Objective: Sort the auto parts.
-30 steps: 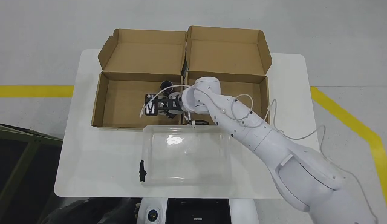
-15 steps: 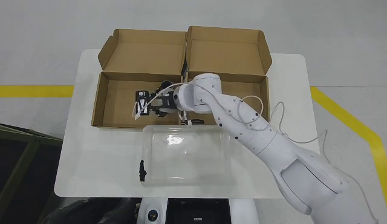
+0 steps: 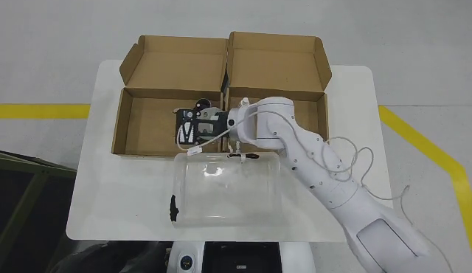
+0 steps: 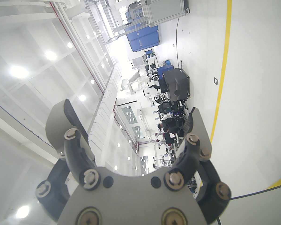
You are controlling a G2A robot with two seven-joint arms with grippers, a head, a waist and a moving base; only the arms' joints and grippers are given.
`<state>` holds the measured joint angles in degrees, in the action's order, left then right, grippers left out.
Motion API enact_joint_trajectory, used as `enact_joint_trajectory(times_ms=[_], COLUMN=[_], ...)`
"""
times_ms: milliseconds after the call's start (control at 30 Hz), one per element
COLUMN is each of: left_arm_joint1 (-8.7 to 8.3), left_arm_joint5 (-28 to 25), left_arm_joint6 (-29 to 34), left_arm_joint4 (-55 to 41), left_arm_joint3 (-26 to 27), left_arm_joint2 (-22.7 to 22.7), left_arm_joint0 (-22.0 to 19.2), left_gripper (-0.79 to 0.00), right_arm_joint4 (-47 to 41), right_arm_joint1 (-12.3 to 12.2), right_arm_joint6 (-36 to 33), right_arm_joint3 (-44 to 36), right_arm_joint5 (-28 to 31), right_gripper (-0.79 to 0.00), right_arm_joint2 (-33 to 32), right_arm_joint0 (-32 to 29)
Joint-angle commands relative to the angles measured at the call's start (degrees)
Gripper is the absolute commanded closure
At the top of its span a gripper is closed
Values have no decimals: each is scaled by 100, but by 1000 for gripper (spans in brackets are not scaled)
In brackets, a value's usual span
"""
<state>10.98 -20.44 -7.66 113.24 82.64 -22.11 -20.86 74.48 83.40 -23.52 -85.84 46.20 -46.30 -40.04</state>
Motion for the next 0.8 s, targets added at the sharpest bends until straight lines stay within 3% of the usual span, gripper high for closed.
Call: enact_joint_trajectory(times_ms=[0, 233, 533, 767], left_arm_joint1=[0, 0, 0, 0], left_arm_joint5=[0, 0, 0, 0], left_arm_joint6=[0, 0, 0, 0], left_arm_joint4=[0, 0, 0, 0], left_arm_joint3=[0, 0, 0, 0], left_arm_joint2=[0, 0, 0, 0], left_arm_joint0=[0, 0, 0, 0], left_gripper=[-785, -785, -785, -785], right_arm_joint4=[79, 441, 854, 977], right_arm_joint1=[-78, -390, -736, -890], right_arm_joint6=[-3, 246, 805, 1326], right_arm_joint3=[-290, -1184, -2128, -2428], right_arm_joint5=[60, 29, 161, 70], right_gripper=[-388, -551, -600, -610], right_arm_joint2=[-182, -1183, -2561, -3302], right_arm_joint0=[-230, -1207, -2599, -3346])
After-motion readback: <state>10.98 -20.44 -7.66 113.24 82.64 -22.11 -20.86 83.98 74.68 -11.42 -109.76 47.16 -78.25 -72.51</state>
